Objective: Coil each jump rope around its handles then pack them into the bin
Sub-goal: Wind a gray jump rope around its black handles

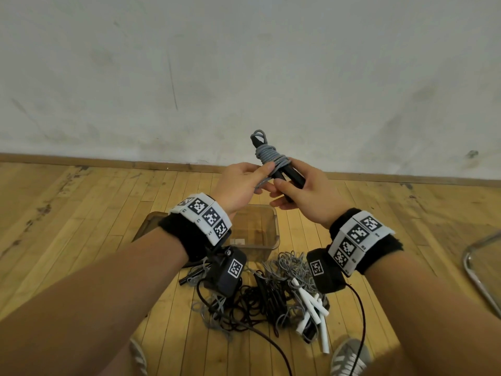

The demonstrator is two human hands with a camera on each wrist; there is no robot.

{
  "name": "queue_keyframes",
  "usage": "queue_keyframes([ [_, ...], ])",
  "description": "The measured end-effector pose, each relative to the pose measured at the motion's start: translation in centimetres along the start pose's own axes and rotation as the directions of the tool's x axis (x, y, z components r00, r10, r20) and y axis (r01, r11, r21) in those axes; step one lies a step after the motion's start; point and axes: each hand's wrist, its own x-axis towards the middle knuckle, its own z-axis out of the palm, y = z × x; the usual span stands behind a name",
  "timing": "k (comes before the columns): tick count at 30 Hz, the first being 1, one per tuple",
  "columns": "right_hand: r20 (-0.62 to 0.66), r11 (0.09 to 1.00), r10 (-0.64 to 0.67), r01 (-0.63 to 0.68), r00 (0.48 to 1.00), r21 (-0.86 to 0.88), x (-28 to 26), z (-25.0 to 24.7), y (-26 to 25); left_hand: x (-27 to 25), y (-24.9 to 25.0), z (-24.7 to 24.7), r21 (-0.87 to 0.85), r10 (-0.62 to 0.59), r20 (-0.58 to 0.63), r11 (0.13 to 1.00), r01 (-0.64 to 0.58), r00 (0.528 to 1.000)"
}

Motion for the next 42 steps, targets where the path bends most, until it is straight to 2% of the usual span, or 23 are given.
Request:
queue_keyframes([
  [5, -0.109, 0.972, -0.096, 0.07, 0.989, -0.226, 0.3, 0.1, 0.4, -0.1, 0.3, 0.1, -0.001, -0.001, -0.057, 1.0, 0.001, 0.998],
  [9, -0.2, 0.951, -0.111, 0.046, 0.973, -0.306, 0.9, -0.7, 0.9, -0.8, 1.1, 0.2, 0.038, 0.041, -0.002, 0.998, -0.04, 0.999],
  [13, -0.211, 0.895, -0.127, 0.02, 0.969, -0.446, 1.2, -1.0, 1.7, -0.9, 1.0, 0.3, 0.062, 0.036, 0.057, 0.997, -0.04, 0.998],
  [16, -0.187, 0.845, -0.151, 0.029, 0.971, -0.534, 1.2, -0.5, 1.9, -0.8, 1.0, 0.3, 0.031, 0.024, 0.035, 0.999, -0.025, 0.999],
  [20, -0.119, 0.922, -0.141, 0.087, 0.983, -0.378, 1.1, 0.0, 1.9, -0.9, 1.2, 0.2, 0.005, 0.008, 0.007, 1.0, -0.008, 1.0],
  [24, -0.049, 0.932, -0.15, 0.125, 0.987, -0.341, 0.7, 0.2, 1.3, -1.3, 1.2, 0.1, -0.012, -0.031, 0.012, 0.999, 0.031, 0.999],
  [27, -0.059, 0.946, -0.166, 0.142, 0.984, -0.293, 0.4, 0.4, 0.9, -1.3, 1.3, 0.0, -0.034, -0.036, -0.037, 0.999, 0.035, 0.999],
  [30, -0.119, 0.963, -0.136, 0.103, 0.984, -0.25, 0.4, 0.7, 0.5, -1.3, 1.5, -0.1, -0.03, -0.026, -0.1, 0.999, 0.023, 0.995],
  [32, -0.15, 0.986, -0.077, 0.053, 0.986, -0.158, 0.5, 0.9, 0.4, -1.1, 1.4, -0.1, -0.036, -0.005, -0.13, 0.999, 0.001, 0.992],
  [35, -0.131, 0.998, 0.025, -0.018, 0.991, 0.058, 0.5, 1.3, 0.1, -0.9, 1.3, -0.1, -0.063, 0.031, -0.132, 0.997, -0.04, 0.991],
  [37, -0.067, 0.971, 0.091, -0.074, 0.994, 0.227, 0.3, 1.4, -0.2, -0.8, 1.1, -0.2, -0.062, 0.046, -0.116, 0.997, -0.053, 0.992],
  [40, 0.01, 0.967, 0.064, -0.064, 0.998, 0.246, 0.1, 1.4, -0.4, -0.6, 1.0, -0.3, -0.018, 0.06, -0.069, 0.998, -0.061, 0.996],
  [42, -0.008, 0.978, 0.033, -0.031, 0.999, 0.205, 0.1, 1.3, -0.3, -0.5, 0.9, -0.2, 0.015, 0.045, -0.059, 0.999, -0.044, 0.997],
])
